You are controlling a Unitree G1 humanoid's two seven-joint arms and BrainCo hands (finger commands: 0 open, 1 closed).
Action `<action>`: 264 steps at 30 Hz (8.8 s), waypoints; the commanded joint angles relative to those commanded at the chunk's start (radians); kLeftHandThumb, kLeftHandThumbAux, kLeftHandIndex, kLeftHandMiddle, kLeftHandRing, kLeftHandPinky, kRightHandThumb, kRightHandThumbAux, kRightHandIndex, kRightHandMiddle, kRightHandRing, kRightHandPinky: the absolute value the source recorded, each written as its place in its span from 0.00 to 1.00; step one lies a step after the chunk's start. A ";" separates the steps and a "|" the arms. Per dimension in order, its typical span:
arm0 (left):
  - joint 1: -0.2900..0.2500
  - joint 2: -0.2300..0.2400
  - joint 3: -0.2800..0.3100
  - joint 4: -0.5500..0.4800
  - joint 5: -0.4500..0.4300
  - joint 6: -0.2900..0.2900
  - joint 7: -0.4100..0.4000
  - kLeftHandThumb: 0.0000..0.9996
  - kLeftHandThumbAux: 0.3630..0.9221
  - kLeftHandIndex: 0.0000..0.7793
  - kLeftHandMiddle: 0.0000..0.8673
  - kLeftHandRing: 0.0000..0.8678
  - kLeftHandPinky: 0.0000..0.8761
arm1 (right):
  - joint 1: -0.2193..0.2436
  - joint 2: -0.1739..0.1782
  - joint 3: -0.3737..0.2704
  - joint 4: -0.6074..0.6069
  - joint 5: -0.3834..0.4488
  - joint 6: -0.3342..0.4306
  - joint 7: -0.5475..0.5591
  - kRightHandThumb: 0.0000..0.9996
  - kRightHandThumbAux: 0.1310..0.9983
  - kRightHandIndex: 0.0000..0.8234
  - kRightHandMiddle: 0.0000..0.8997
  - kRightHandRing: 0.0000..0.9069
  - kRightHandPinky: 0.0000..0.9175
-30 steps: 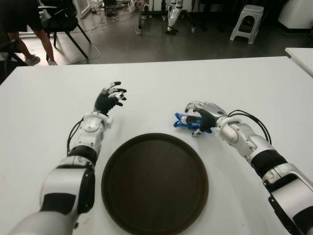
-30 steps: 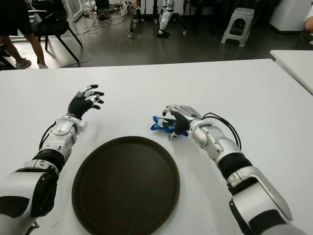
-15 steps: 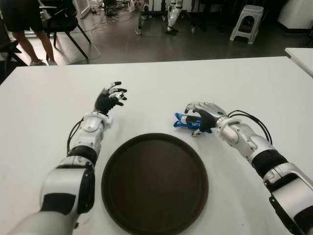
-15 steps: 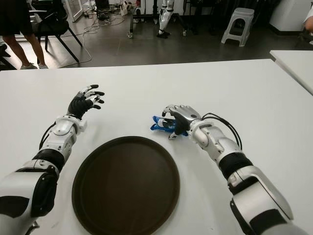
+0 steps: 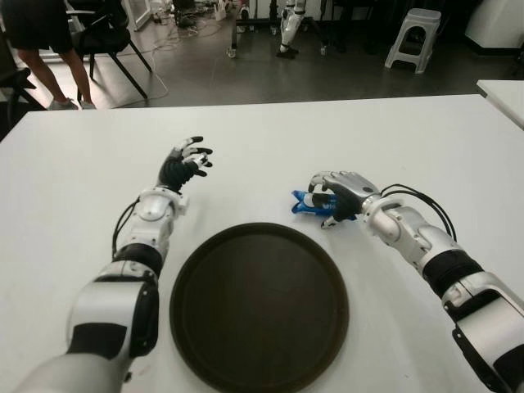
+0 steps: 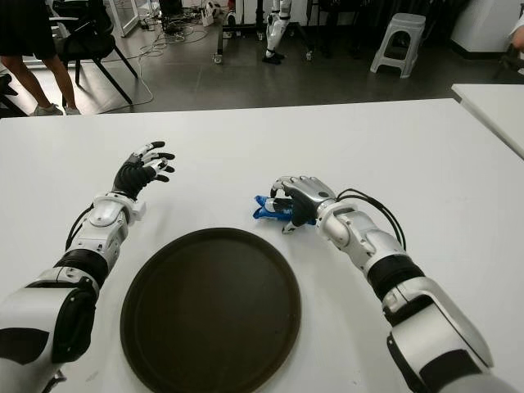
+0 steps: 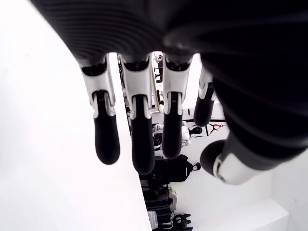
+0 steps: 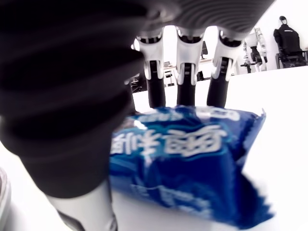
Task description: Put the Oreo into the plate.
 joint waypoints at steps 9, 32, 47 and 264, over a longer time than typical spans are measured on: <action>0.000 -0.001 0.001 -0.002 -0.002 -0.001 0.000 0.22 0.50 0.24 0.37 0.44 0.49 | -0.003 -0.007 0.025 0.003 -0.015 -0.007 0.003 0.00 0.91 0.49 0.52 0.55 0.50; 0.000 0.000 -0.002 -0.005 0.002 0.000 0.003 0.19 0.51 0.24 0.37 0.45 0.49 | -0.001 -0.011 0.062 0.007 -0.035 -0.011 -0.045 0.00 0.90 0.53 0.59 0.58 0.54; 0.000 0.001 -0.003 -0.003 0.001 0.002 0.005 0.19 0.52 0.23 0.37 0.45 0.50 | 0.001 -0.008 0.068 0.012 -0.053 -0.010 -0.071 0.00 0.90 0.53 0.58 0.57 0.54; 0.006 -0.007 -0.003 0.001 -0.008 0.001 0.018 0.22 0.53 0.23 0.37 0.43 0.48 | -0.054 -0.021 -0.149 -0.242 0.062 0.101 0.106 0.00 0.69 0.00 0.00 0.00 0.00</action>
